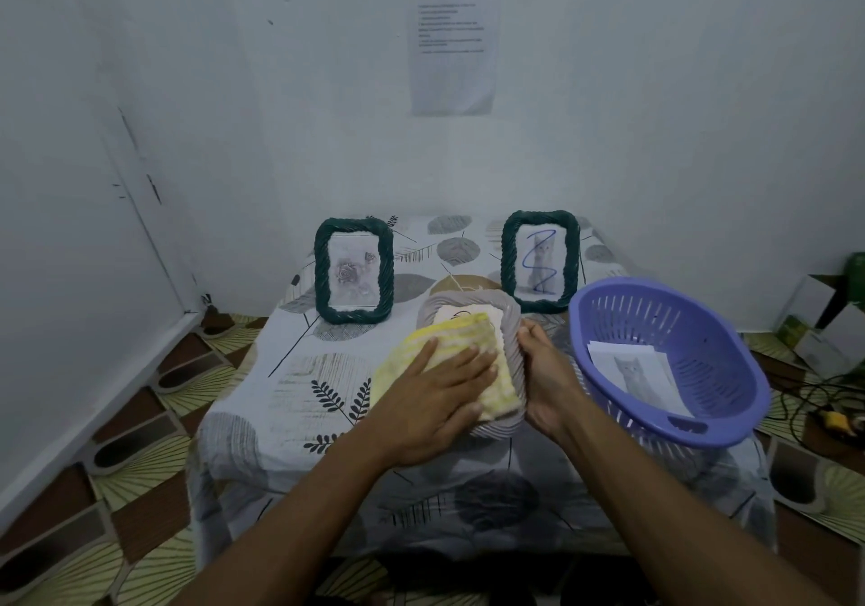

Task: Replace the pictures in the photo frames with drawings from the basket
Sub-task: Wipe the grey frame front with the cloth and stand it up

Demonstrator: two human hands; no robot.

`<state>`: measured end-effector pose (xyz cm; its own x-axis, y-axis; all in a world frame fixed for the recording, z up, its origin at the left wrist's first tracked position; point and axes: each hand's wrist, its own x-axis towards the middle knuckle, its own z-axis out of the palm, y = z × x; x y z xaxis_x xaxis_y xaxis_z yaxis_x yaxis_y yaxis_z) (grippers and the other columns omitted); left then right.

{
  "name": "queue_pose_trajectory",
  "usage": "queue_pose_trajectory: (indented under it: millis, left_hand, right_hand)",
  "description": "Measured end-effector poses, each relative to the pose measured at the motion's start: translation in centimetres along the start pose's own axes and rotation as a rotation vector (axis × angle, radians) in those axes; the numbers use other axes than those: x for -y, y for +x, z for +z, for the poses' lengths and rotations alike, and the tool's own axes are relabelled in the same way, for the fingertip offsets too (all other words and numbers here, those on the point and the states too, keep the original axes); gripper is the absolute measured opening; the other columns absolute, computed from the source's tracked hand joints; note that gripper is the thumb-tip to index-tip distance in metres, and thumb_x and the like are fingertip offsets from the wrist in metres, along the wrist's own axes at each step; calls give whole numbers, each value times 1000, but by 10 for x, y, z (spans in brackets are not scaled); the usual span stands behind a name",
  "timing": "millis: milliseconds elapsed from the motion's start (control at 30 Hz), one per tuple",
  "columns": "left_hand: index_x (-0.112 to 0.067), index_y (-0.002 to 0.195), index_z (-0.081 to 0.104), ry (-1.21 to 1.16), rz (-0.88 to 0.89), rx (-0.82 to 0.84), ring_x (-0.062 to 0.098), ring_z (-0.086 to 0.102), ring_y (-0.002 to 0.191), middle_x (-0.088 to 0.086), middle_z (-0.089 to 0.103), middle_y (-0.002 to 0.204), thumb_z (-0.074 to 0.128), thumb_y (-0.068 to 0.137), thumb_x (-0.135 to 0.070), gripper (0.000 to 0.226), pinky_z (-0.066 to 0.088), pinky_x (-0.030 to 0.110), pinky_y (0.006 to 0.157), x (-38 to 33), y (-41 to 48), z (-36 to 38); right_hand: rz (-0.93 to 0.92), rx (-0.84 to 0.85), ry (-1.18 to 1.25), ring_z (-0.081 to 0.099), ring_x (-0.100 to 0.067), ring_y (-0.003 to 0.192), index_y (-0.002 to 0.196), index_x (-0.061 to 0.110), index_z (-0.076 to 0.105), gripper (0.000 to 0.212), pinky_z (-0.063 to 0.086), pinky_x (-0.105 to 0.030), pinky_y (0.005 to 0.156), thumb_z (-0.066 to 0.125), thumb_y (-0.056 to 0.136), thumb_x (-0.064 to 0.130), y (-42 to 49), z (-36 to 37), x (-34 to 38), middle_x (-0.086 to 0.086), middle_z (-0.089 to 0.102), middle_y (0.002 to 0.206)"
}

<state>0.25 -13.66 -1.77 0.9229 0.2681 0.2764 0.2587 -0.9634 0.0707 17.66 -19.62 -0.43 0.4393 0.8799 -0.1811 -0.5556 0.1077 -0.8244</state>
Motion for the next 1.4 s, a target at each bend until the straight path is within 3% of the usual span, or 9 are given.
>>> queue_pose_trajectory:
  millis: [133,267,500,600,733,967,1067,1233,1400]
  left_hand:
    - [-28,154,3,93,-63,35,5,-12,147,-13,-8,160,10,92,-69,74,-10,52,118,1,-11,1]
    - [-27,153,-2,86,-211,53,6,-19,145,-12,-16,159,-1,81,-80,89,-7,56,116,-2,1,-4]
    - [-30,153,-1,106,46,111,7,-15,147,-12,-9,160,17,90,-73,79,-13,55,115,-16,-17,4]
    - [-31,153,-3,131,-37,75,7,-15,147,-12,-11,160,12,91,-71,75,-9,58,115,-11,-14,4]
    - [-29,152,-9,113,-233,56,8,-21,145,-11,-20,158,-4,85,-73,81,-7,58,114,-6,11,-8]
    - [-31,153,-4,87,-10,74,9,-16,147,-12,-14,160,15,91,-70,76,-9,53,117,-19,-12,4]
    - [-31,153,-5,97,-75,50,8,-15,146,-12,-13,160,8,91,-70,74,-7,53,117,-15,-13,5]
    - [-26,153,-3,100,-156,-2,5,-10,147,-10,-4,161,-1,90,-70,77,-7,53,117,-6,18,-7]
    - [-24,154,0,-54,-82,-3,-1,-4,146,-10,7,161,11,96,-62,70,-11,50,118,-14,4,-1]
  right_hand:
    - [-7,-11,33,65,-32,102,119,8,52,27,51,-50,92,30,105,16,1,-3,2,-18,65,118]
    - [28,-6,50,59,-34,118,126,6,51,31,43,-53,104,30,105,17,-5,-1,-14,-19,62,125]
    - [-5,-71,55,57,-40,118,123,4,49,29,41,-58,104,30,105,18,5,-15,0,-21,62,123]
    - [9,-14,35,62,-36,110,114,8,54,27,46,-53,99,30,105,17,-3,-8,-4,-18,66,117]
    - [40,74,29,62,-32,108,118,5,52,25,50,-47,95,34,104,15,-15,0,-19,-19,63,120]
    - [-12,-1,27,63,-34,105,109,11,56,27,47,-52,98,31,105,16,-7,-11,3,-17,66,115]
    - [20,41,20,64,-32,107,115,10,56,28,51,-49,93,31,105,17,-14,-7,-6,-17,67,117]
    - [35,115,48,69,-27,90,110,10,57,20,59,-38,75,39,102,13,-23,1,-15,-16,69,105]
    - [9,48,-4,65,-30,96,109,12,58,26,55,-46,83,32,104,16,-19,-8,-6,-16,68,109]
